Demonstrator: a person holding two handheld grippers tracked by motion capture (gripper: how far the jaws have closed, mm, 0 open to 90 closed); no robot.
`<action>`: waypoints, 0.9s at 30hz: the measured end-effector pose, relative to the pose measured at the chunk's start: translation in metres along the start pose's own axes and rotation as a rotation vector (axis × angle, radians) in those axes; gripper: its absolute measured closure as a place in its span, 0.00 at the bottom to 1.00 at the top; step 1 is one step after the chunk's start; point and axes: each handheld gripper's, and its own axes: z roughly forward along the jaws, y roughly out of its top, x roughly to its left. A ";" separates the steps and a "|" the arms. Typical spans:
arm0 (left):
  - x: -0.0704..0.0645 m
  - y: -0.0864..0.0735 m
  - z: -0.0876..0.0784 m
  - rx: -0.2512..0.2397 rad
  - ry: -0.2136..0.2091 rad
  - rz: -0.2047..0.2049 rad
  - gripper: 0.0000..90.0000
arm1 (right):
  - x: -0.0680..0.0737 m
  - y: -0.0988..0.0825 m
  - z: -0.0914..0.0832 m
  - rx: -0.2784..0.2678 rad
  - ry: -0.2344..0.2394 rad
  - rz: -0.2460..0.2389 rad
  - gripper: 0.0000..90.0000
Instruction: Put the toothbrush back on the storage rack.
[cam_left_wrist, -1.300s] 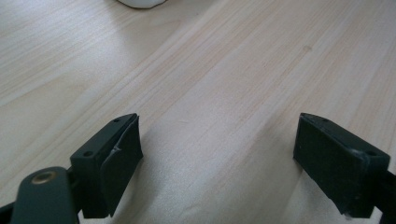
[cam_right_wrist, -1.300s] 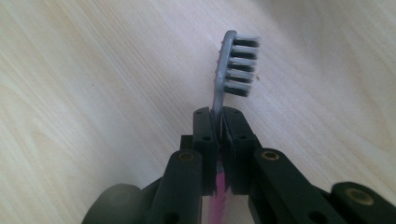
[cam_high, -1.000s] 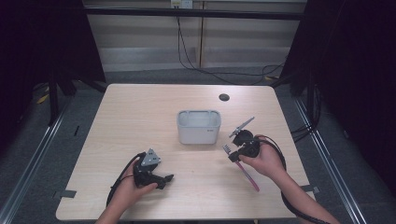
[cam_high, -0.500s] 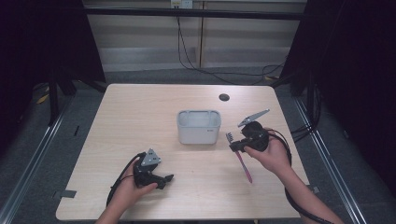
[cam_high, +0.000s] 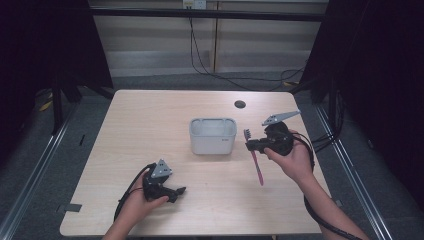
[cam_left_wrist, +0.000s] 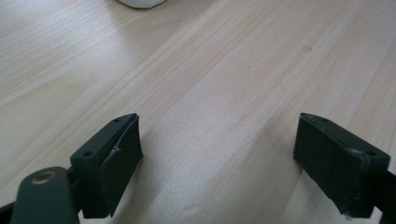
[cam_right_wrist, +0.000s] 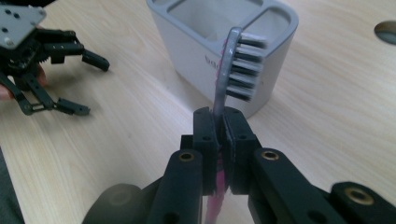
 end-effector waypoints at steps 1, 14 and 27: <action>0.000 0.000 0.000 -0.001 -0.001 -0.001 0.16 | 0.000 0.001 -0.002 -0.010 -0.004 0.001 0.94; 0.000 0.000 0.000 -0.001 0.000 -0.001 0.16 | 0.002 0.017 -0.014 -0.120 -0.002 0.001 0.94; 0.000 0.000 0.000 0.000 -0.001 0.000 0.16 | 0.000 0.027 -0.024 -0.240 -0.013 -0.021 0.94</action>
